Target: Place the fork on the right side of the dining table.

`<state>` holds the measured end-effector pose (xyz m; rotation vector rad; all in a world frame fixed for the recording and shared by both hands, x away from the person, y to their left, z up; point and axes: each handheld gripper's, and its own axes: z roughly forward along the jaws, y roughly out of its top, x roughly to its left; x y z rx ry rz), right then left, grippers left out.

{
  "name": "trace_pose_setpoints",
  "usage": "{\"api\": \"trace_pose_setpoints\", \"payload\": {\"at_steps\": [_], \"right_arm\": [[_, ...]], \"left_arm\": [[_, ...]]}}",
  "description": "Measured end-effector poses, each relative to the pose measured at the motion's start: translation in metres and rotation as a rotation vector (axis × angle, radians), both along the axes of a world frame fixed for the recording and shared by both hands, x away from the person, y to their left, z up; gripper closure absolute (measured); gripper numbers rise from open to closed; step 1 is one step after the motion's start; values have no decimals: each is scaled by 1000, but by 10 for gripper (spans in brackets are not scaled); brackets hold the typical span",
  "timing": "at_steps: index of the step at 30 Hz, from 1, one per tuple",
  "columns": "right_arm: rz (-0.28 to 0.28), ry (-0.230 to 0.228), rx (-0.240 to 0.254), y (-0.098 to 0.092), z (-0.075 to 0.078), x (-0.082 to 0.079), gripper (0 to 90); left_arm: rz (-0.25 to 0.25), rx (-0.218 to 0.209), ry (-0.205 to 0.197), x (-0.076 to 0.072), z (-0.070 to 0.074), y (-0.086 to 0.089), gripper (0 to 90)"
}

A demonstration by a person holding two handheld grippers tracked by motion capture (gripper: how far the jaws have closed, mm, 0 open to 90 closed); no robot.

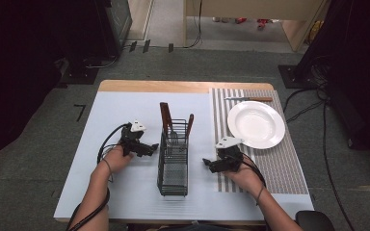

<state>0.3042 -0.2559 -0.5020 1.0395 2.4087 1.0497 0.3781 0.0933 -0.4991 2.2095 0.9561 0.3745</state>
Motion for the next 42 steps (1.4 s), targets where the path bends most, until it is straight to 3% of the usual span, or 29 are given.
{"api": "trace_pose_setpoints", "payload": {"at_steps": [22,34,42], "right_arm": [[4,1,-2,0,0,1,136],[-11,57,-38,4,7,5,157],[-22,112,-22,4,15,9,216]], "left_arm": [[1,2,0,0,0,0,0],[2,1,1,0,0,0,0],[4,-3,2,0,0,0,0]]}}
